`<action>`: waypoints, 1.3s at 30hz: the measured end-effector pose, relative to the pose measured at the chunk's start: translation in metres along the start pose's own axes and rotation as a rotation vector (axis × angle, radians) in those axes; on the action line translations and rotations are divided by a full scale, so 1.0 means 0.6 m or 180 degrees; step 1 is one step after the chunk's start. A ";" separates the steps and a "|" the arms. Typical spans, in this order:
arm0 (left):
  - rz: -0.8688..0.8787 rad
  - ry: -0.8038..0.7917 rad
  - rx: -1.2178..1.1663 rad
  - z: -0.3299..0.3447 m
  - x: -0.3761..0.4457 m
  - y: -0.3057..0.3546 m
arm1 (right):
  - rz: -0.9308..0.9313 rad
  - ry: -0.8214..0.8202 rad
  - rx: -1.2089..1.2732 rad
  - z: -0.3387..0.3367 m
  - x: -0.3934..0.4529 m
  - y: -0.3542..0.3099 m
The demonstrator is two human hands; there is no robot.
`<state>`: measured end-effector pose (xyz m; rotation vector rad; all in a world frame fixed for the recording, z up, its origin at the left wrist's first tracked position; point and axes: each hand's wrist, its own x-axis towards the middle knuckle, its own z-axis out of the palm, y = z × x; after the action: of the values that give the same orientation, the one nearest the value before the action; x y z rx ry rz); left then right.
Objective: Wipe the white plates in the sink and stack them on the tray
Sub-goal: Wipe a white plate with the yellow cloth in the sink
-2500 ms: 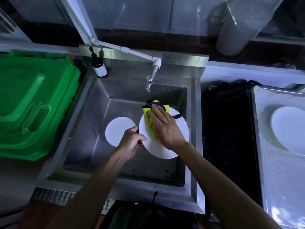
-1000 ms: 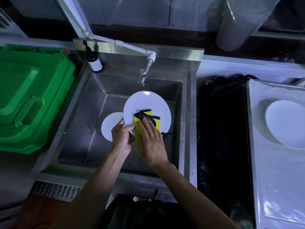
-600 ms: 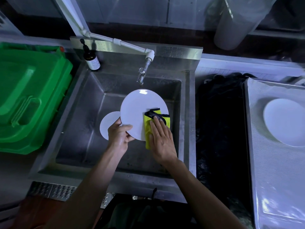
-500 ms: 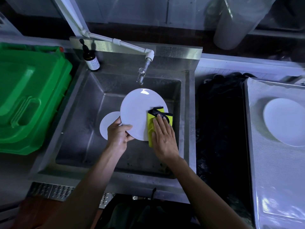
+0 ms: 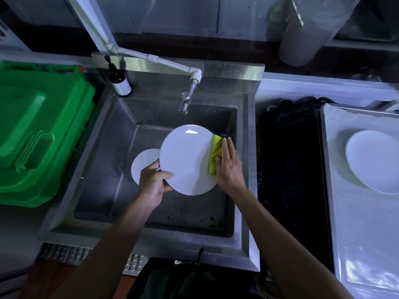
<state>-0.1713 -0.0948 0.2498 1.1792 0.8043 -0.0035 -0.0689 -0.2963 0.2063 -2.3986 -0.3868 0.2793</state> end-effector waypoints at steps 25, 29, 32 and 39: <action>-0.0172 -0.0649 0.0801 0.003 0.003 -0.007 | -0.1616 -0.0098 -0.0796 0.012 0.022 -0.094; -0.0148 -0.0667 0.0786 0.001 0.004 -0.006 | -0.2033 -0.0185 -0.0795 0.032 0.005 -0.106; -0.0131 -0.0665 0.0795 -0.003 0.003 -0.005 | -0.2160 -0.0279 -0.0743 0.037 -0.004 -0.108; -0.0207 -0.0592 0.0687 -0.013 -0.004 -0.008 | -0.1696 -0.0110 -0.0561 0.027 0.016 -0.104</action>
<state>-0.1794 -0.0913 0.2460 1.3337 0.6891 -0.2558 -0.0774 -0.2382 0.2350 -2.3530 -1.0773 0.0437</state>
